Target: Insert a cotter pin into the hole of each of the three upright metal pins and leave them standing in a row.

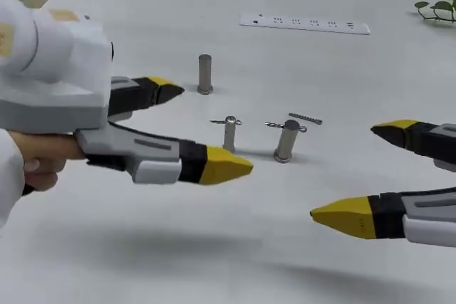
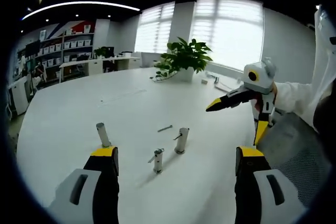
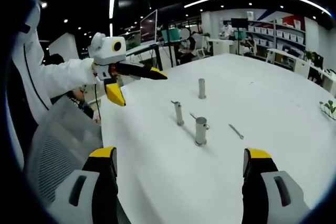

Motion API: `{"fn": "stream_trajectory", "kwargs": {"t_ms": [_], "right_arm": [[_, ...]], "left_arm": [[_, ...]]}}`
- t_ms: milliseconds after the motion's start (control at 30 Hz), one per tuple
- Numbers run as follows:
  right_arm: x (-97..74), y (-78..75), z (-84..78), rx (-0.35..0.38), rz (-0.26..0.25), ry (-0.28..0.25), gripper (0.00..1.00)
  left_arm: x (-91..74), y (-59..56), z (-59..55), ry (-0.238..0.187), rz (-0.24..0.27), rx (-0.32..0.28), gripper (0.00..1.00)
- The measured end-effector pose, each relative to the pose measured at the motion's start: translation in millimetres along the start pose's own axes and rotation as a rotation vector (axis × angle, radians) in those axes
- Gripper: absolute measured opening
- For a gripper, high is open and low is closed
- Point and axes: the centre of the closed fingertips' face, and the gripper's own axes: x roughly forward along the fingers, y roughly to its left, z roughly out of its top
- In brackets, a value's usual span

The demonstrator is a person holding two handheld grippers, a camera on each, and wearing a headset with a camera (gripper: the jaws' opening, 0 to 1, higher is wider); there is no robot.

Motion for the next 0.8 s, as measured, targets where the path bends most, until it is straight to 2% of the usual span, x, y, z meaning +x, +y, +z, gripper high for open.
{"fn": "stream_trajectory", "kwargs": {"t_ms": [100,167,233,267,333,367,533,567,700,800], "right_arm": [[-3.5,-1.9,-1.3,0.006,-0.01,0.004,0.98],[-6.2,-2.6,-3.1,0.007,-0.018,0.01,0.98],[-9.1,-2.3,-3.1,0.002,-0.024,0.003,0.98],[-10.6,-2.0,-1.4,0.003,-0.023,-0.008,0.98],[-11.7,-2.9,1.0,0.007,-0.03,-0.023,0.98],[-12.7,-4.5,2.1,0.001,-0.038,-0.029,0.98],[-16.5,-9.5,0.3,-0.014,-0.059,-0.013,0.98],[-17.8,-9.9,-0.4,-0.013,-0.059,-0.01,0.98],[-20.6,-12.1,-3.6,-0.015,-0.069,0.003,0.97],[-21.6,-13.0,-5.2,-0.005,-0.068,0.004,0.97]], "left_arm": [[8.9,11.5,11.3,0.0,0.016,0.039,0.91],[14.3,24.0,16.2,0.003,0.035,0.064,0.91],[19.3,37.3,22.5,-0.017,0.051,0.045,0.91],[21.7,45.3,27.7,-0.046,0.06,0.015,0.91],[24.3,54.7,28.3,-0.054,0.076,-0.014,0.88],[27.3,68.6,25.1,-0.052,0.106,-0.055,0.87],[35.5,94.4,18.0,-0.055,0.146,-0.09,0.81],[37.4,100.3,13.3,-0.035,0.16,-0.084,0.8],[44.9,115.5,1.0,-0.001,0.194,-0.079,0.71],[50.9,122.9,-10.2,0.043,0.21,-0.08,0.66]]}}
